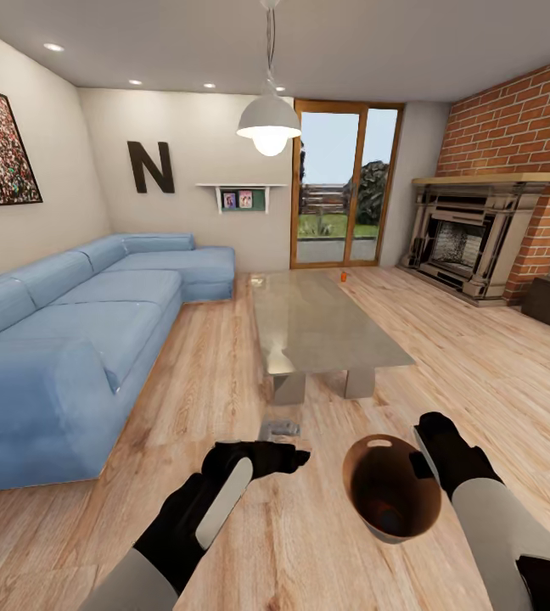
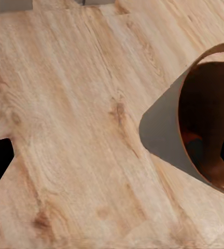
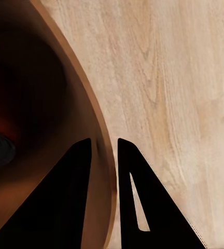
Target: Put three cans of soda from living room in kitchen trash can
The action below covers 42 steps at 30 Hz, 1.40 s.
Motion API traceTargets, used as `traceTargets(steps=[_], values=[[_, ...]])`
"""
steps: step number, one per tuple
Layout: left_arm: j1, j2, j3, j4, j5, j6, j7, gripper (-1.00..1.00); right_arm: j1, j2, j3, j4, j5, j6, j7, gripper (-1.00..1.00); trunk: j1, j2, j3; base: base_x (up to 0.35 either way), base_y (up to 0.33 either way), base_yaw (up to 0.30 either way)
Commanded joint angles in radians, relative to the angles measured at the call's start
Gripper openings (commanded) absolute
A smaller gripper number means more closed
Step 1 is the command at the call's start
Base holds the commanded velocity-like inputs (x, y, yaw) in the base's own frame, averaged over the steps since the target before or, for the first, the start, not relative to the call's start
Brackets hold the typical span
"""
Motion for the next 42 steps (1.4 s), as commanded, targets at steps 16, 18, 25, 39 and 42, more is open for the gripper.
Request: traceTargets(steps=[16, 18, 25, 39, 42], values=[[-0.022, -0.003, 0.009, 0.461, 0.011, -0.163, 0.042, 1.00, 0.001, 0.012, 0.000, -0.002, -0.011, 0.000, 0.005, -1.00, 0.000, 0.000, 0.000, 0.000, 0.000, 0.000], [-0.023, -0.002, 0.014, 0.482, 0.012, -0.167, 0.058, 1.00, 0.001, 0.013, 0.000, -0.003, -0.011, 0.000, 0.005, -1.00, 0.000, 0.000, 0.000, 0.000, 0.000, 0.000], [-0.022, -0.001, 0.047, 0.530, 0.013, -0.175, 0.078, 1.00, 0.001, 0.015, 0.001, -0.005, -0.012, 0.000, 0.004, -1.00, 0.000, 0.000, 0.000, 0.000, 0.000, 0.000], [-0.019, 0.001, 0.053, 0.534, 0.012, -0.239, 0.080, 1.00, 0.001, 0.014, 0.001, -0.006, -0.011, -0.001, 0.086, -1.00, 0.000, 0.000, 0.000, 0.000, 0.000, -0.090], [-0.019, 0.001, 0.052, 0.534, 0.010, -0.244, 0.080, 1.00, 0.001, 0.014, 0.001, -0.006, -0.011, -0.001, 0.090, -1.00, 0.000, 0.000, 0.000, 0.000, 0.000, -0.269]])
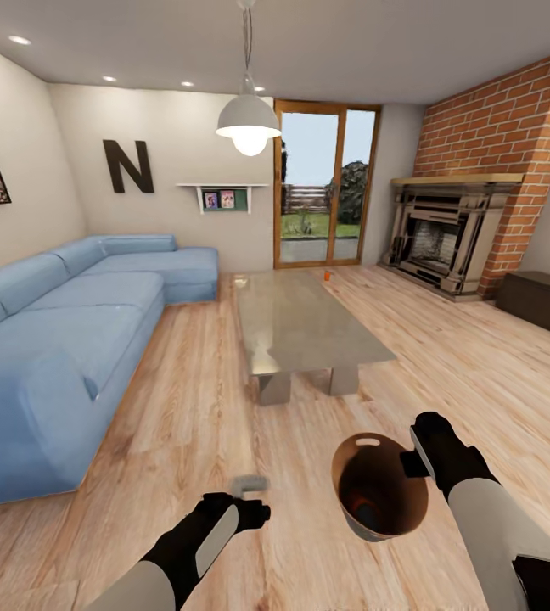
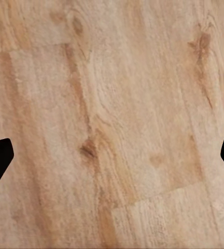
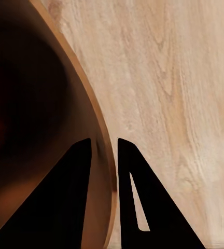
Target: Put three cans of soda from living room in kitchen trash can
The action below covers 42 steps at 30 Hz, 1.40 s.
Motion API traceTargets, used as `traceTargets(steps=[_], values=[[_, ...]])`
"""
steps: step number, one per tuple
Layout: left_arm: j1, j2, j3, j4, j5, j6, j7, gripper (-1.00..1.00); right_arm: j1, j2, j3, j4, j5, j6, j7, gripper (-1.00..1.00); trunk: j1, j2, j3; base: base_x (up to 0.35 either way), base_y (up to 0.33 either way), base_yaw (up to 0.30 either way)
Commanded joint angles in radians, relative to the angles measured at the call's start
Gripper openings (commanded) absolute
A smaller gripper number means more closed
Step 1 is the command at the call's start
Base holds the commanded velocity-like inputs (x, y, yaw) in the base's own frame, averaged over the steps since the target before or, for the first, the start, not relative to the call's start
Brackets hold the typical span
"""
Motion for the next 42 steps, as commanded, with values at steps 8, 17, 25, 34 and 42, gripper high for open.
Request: traceTargets(steps=[8, 17, 25, 34, 42], values=[[0.000, 0.000, -0.003, 0.000, -0.006, -0.006, -0.001, 1.00, 0.000, 0.000, 0.004, 0.000, -0.012, 0.000, 0.005, -1.00, 0.000, 0.000, 0.000, 0.000, 0.000, -0.270], [0.000, 0.000, -0.003, -0.001, -0.006, -0.007, -0.002, 1.00, 0.000, 0.001, 0.004, 0.000, -0.012, 0.001, 0.005, -1.00, 0.000, 0.000, 0.001, 0.000, 0.000, -0.100], [0.000, 0.000, -0.003, 0.000, -0.006, -0.007, -0.002, 1.00, 0.000, 0.002, 0.004, 0.000, -0.012, 0.001, 0.005, -1.00, 0.000, 0.000, 0.005, 0.000, 0.000, -0.242], [0.000, 0.000, -0.005, 0.000, -0.006, -0.007, -0.003, 1.00, 0.000, 0.001, 0.002, -0.001, -0.012, 0.001, 0.005, -1.00, 0.000, 0.000, 0.010, 0.000, 0.000, -0.264], [0.000, 0.001, -0.005, 0.000, -0.006, -0.007, -0.003, 1.00, -0.001, -0.013, -0.007, -0.003, -0.012, 0.001, 0.019, -1.00, 0.000, 0.000, 0.016, 0.000, 0.000, -0.262]])
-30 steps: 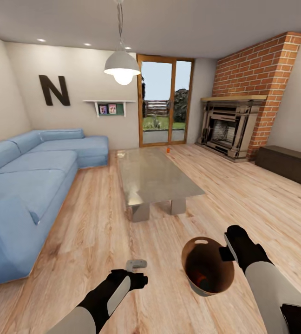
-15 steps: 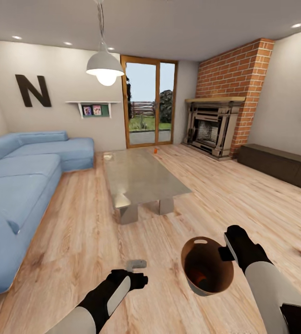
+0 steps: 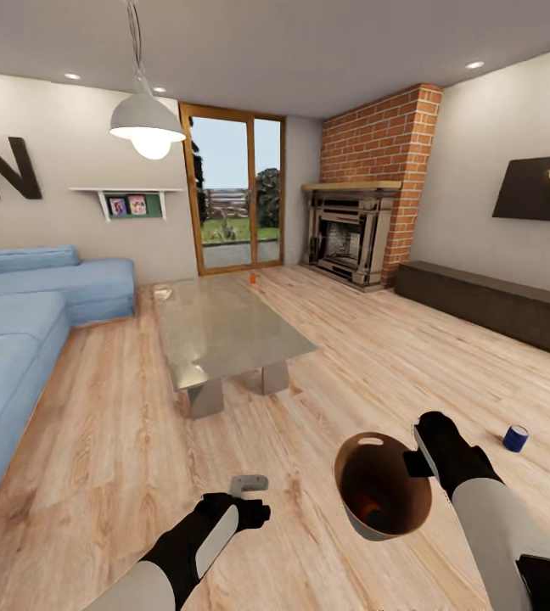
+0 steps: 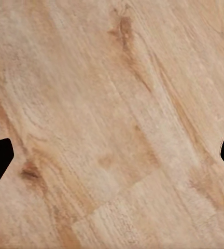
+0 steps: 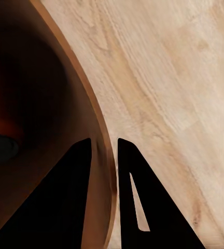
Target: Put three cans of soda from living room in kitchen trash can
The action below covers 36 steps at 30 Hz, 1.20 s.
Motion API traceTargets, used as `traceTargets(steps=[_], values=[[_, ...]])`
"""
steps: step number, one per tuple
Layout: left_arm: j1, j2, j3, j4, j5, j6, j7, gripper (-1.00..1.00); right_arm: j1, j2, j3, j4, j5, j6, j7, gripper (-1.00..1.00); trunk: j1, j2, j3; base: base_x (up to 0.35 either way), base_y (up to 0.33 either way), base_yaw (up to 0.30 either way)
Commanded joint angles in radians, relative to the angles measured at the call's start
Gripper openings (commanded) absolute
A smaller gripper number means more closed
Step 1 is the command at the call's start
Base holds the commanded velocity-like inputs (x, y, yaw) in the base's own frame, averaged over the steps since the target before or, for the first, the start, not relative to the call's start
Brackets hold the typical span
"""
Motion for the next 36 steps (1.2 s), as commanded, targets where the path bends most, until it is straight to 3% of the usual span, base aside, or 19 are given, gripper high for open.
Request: traceTargets(steps=[1, 14, 36], values=[[0.000, 0.000, 0.000, 0.000, 0.000, 0.000, 0.000, 1.00, 0.000, -0.002, -0.001, -0.004, -0.017, 0.000, 0.011, -1.00, 0.000, 0.000, 0.001, 0.000, 0.000, -0.255], [0.000, 0.000, 0.000, 0.000, 0.000, 0.000, 0.001, 1.00, 0.003, -0.023, -0.003, -0.035, -0.016, 0.000, 0.031, -1.00, 0.000, 0.000, 0.015, 0.000, 0.000, -0.232], [0.000, -0.001, 0.000, 0.001, 0.000, -0.002, 0.001, 1.00, 0.003, -0.035, -0.004, -0.035, -0.017, 0.000, 0.032, -1.00, 0.000, 0.000, 0.039, 0.000, 0.000, -0.227]])
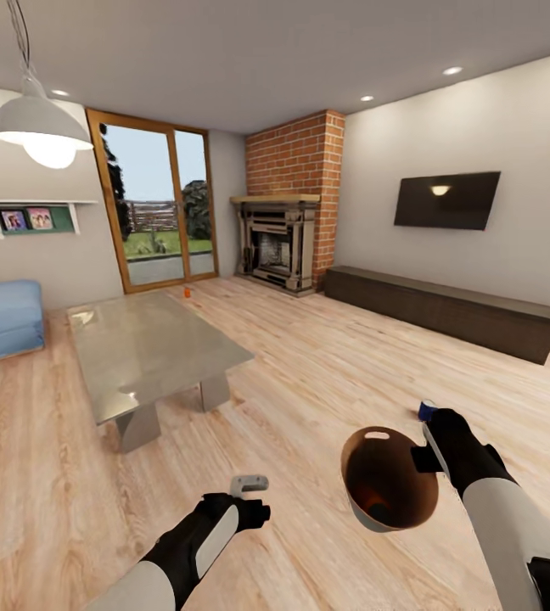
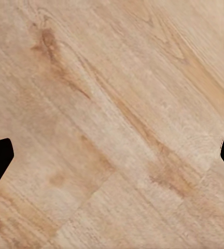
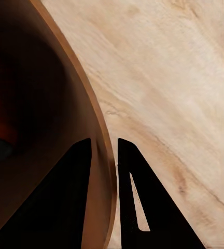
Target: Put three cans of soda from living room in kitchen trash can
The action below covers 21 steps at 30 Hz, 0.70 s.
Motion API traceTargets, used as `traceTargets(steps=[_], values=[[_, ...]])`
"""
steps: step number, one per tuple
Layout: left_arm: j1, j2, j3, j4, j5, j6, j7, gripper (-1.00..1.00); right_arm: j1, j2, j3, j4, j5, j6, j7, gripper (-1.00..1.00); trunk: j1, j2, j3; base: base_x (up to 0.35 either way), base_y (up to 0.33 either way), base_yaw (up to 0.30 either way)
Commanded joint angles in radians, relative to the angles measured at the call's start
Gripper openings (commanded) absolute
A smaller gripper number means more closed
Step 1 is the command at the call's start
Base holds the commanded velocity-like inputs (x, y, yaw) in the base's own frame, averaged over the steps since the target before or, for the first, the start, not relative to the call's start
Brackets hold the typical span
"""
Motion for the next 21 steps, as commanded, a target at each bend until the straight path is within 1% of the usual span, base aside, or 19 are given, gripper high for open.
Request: traceTargets(steps=[1, 5, 6, 10, 14, 21], values=[[0.000, 0.000, 0.000, 0.000, 0.000, 0.000, 0.000, 1.00, 0.000, -0.003, 0.000, 0.000, -0.001, 0.000, 0.001, -1.00, 0.000, 0.000, 0.001, 0.000, 0.000, -0.233], [0.000, 0.000, 0.000, 0.000, 0.000, 0.001, 0.000, 1.00, 0.000, -0.023, -0.008, 0.001, -0.002, 0.000, 0.002, -1.00, 0.000, 0.000, 0.005, 0.000, 0.000, -0.233], [0.000, 0.000, 0.000, 0.000, 0.000, 0.001, 0.000, 1.00, 0.000, -0.032, -0.022, 0.001, -0.002, 0.000, 0.003, -1.00, 0.000, 0.000, 0.006, 0.000, 0.000, -0.233], [0.000, 0.000, 0.000, 0.001, 0.000, 0.000, 0.000, 1.00, 0.000, -0.047, -0.068, 0.001, -0.002, 0.000, 0.003, -1.00, 0.000, 0.000, 0.011, 0.000, 0.000, -0.234], [0.000, 0.000, -0.001, 0.001, 0.000, 0.000, 0.000, 1.00, 0.000, -0.051, -0.084, 0.001, -0.002, 0.000, 0.004, -1.00, 0.000, 0.000, 0.015, 0.000, 0.000, -0.234], [0.000, 0.000, -0.002, 0.001, 0.000, 0.000, 0.000, 1.00, 0.000, -0.055, -0.089, 0.001, -0.002, 0.000, 0.004, -1.00, 0.000, 0.000, 0.022, 0.000, 0.000, -0.234]])
